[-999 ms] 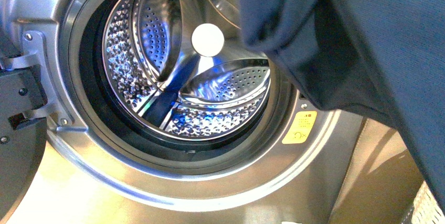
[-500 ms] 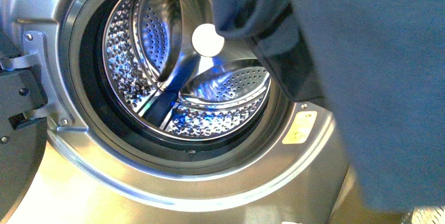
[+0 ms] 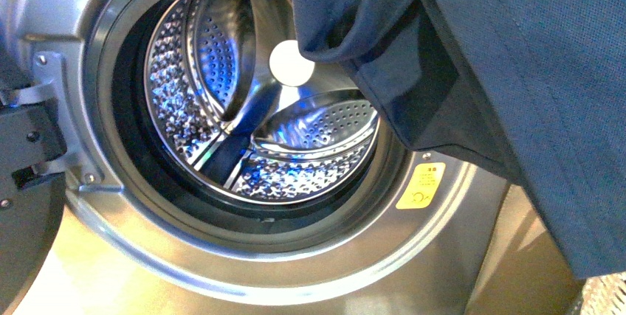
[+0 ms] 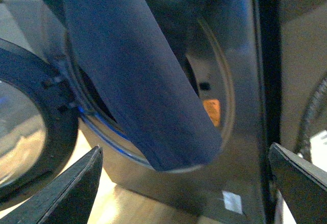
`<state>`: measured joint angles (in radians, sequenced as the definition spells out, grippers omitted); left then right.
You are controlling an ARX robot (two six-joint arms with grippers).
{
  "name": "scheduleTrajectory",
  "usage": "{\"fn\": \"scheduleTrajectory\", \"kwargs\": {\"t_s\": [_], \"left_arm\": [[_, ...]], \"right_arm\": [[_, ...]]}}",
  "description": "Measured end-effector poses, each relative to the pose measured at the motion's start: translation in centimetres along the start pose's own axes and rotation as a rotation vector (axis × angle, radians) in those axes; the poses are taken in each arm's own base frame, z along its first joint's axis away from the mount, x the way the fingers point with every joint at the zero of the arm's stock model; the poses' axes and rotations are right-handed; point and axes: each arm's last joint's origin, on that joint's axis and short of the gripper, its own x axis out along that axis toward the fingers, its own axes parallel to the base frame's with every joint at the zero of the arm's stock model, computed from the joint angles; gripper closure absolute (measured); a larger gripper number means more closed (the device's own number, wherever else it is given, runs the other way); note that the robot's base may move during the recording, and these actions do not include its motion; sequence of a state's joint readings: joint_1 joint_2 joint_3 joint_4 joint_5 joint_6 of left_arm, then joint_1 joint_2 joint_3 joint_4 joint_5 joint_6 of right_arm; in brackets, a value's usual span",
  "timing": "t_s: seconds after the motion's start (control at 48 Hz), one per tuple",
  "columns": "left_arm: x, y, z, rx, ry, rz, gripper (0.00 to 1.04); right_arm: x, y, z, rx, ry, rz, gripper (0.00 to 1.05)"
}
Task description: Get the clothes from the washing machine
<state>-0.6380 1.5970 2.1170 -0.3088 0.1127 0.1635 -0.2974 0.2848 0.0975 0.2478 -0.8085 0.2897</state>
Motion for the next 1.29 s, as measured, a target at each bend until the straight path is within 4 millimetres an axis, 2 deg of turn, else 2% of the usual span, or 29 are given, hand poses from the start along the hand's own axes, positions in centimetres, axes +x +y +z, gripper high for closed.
{"fn": "scheduleTrajectory", "kwargs": {"t_s": [0.083, 0.229, 0.416, 0.625, 0.812, 1.291], "left_arm": [[0.0, 0.0, 0.0, 0.0, 0.0, 0.0, 0.94], [0.0, 0.0, 0.0, 0.0, 0.0, 0.001, 0.94], [0.0, 0.0, 0.0, 0.0, 0.0, 0.0, 0.94], [0.0, 0.0, 0.0, 0.0, 0.0, 0.0, 0.94], [0.0, 0.0, 0.0, 0.0, 0.0, 0.0, 0.94], [0.0, 0.0, 0.0, 0.0, 0.0, 0.0, 0.94]], "right_arm": [[0.8, -0.2, 3.3, -0.026, -0.058, 0.033, 0.08], [2.3, -0.4, 7.4, -0.07, -0.129, 0.053, 0.08], [4.9, -0.4, 11.0, -0.102, -0.169, 0.123, 0.08], [8.0, -0.7, 11.9, -0.114, -0.16, 0.164, 0.08], [11.0, -0.8, 11.2, -0.125, -0.11, 0.199, 0.08], [14.4, -0.5, 11.8, -0.197, -0.153, 0.188, 0.08]]}}
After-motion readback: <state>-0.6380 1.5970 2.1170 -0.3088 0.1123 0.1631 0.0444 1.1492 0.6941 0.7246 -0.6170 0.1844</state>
